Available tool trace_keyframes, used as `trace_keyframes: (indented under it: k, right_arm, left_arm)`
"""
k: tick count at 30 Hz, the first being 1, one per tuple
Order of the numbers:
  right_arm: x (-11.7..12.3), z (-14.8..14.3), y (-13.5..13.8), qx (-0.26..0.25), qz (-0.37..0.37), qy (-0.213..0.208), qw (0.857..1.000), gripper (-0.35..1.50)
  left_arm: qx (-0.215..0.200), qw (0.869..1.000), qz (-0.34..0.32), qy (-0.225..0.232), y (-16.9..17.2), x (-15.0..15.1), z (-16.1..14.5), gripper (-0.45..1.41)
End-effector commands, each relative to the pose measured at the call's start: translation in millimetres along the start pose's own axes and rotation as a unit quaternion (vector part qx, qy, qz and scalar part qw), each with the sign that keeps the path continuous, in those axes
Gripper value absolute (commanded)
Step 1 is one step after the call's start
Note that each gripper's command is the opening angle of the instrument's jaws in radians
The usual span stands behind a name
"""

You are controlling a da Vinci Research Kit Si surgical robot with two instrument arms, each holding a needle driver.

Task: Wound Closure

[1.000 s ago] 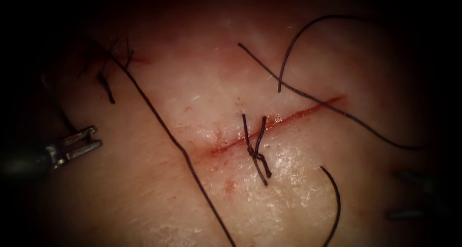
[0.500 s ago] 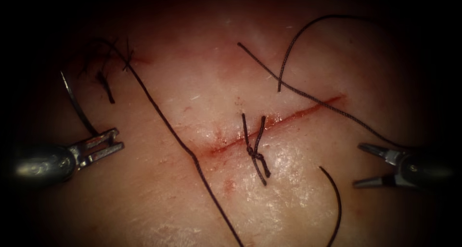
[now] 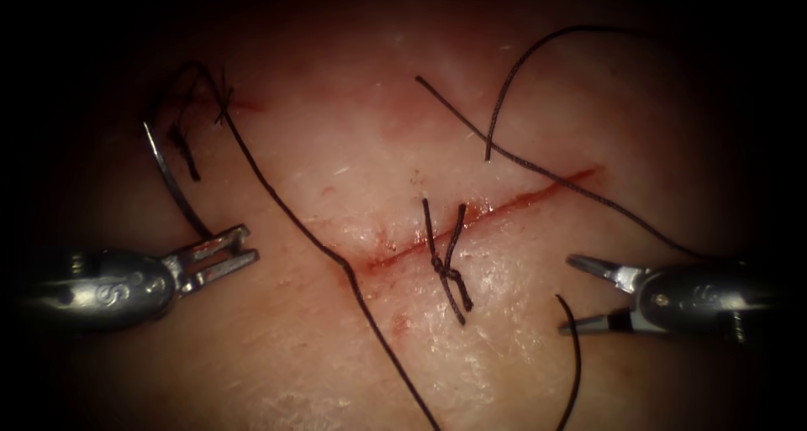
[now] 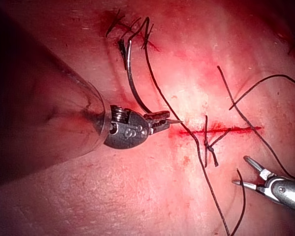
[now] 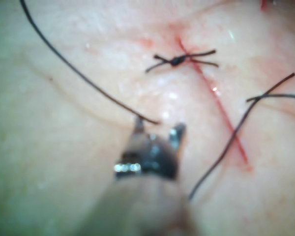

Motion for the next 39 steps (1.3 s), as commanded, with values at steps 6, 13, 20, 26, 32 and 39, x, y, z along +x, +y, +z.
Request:
trace_keyframes:
  k: [6,13,20,26,32,39]
  right_arm:
    - [0.3,1.7,-0.8,0.004,0.001,0.001,1.000,1.08]
    - [-0.5,1.3,-1.4,0.063,-0.016,-0.001,0.998,-0.35]
    - [-0.7,-2.9,-3.3,0.065,-0.001,-0.013,0.998,-0.35]
    - [0.8,-8.3,-5.9,0.062,0.002,-0.013,0.998,-0.35]
    - [2.7,-13.3,-10.9,0.074,0.000,-0.019,0.997,-0.35]
    - [4.8,-18.1,-14.9,0.110,-0.003,-0.030,0.993,-0.35]
  left_arm:
    - [-0.003,1.000,0.000,0.001,1.4,-0.4,0.9,-0.45]
    - [-0.003,1.000,0.001,0.002,1.6,-0.4,0.9,-0.45]
    - [-0.006,1.000,0.001,0.004,1.9,0.0,1.5,-0.45]
    - [-0.007,1.000,0.003,0.007,2.5,0.1,2.3,-0.45]
    - [-0.008,1.000,0.004,0.009,2.8,0.2,3.0,-0.45]
    - [-0.009,1.000,0.005,0.010,2.8,0.2,3.2,-0.45]
